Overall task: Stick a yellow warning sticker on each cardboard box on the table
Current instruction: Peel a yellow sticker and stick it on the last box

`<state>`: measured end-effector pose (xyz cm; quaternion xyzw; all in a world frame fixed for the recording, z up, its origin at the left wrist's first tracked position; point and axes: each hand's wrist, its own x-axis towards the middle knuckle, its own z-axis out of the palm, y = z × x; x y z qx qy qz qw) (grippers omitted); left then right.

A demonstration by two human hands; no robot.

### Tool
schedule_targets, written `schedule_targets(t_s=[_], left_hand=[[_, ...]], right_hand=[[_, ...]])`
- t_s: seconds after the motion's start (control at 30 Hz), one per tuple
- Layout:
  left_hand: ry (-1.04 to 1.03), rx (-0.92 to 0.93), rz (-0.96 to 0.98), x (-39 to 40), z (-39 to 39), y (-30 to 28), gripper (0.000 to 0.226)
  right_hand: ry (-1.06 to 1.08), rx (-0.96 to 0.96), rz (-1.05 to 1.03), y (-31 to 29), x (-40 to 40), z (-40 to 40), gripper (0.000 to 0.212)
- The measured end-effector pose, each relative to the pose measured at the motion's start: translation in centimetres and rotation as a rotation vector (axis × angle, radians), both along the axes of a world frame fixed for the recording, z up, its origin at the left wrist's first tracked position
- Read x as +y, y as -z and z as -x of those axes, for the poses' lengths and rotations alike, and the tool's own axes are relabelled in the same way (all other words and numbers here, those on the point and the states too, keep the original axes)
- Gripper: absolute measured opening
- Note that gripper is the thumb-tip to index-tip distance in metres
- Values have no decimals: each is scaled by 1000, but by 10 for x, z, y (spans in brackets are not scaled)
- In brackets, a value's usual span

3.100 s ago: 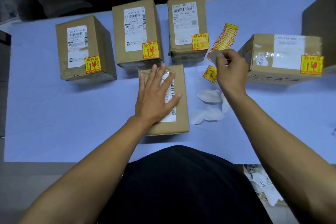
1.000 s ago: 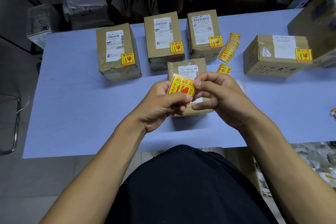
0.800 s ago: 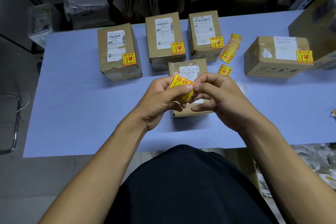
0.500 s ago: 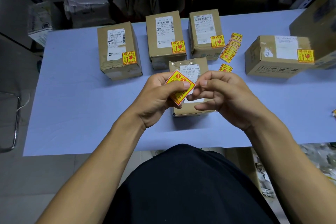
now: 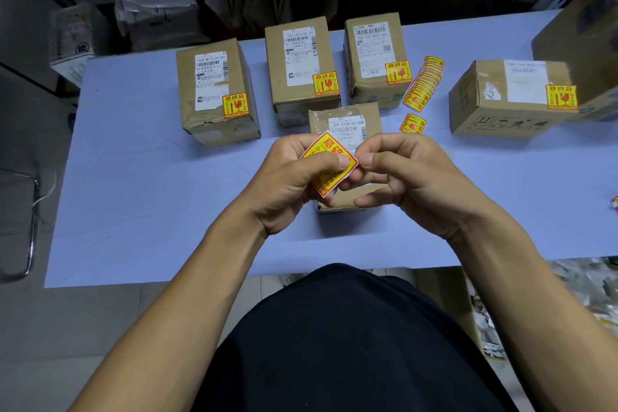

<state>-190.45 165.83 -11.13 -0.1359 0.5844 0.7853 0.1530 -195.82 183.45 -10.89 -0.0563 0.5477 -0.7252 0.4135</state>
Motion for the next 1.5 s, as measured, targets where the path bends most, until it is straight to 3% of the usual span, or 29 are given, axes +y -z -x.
schedule_targets(t_s=[0.5, 0.8, 0.93, 1.03, 1.17, 1.33, 1.5], left_hand=[[19, 31, -10, 4, 0, 7, 17], [-45, 46, 0, 7, 1, 13, 3], [-187, -3, -14, 12, 4, 16, 26], [-337, 42, 103, 18, 6, 19, 33], [-334, 218, 325, 19, 6, 17, 18], [-223, 292, 195, 22, 4, 12, 6], [-208, 301, 256, 22, 4, 15, 3]], right_hand=[[4, 58, -46, 7, -4, -4, 18], [51, 122, -30, 9, -7, -8, 14], [79, 120, 8, 11, -7, -8, 15], [125, 127, 5, 12, -8, -9, 16], [162, 161, -28, 12, -9, -8, 15], [158, 270, -94, 8, -10, -7, 20], [174, 276, -146, 11, -10, -5, 23]])
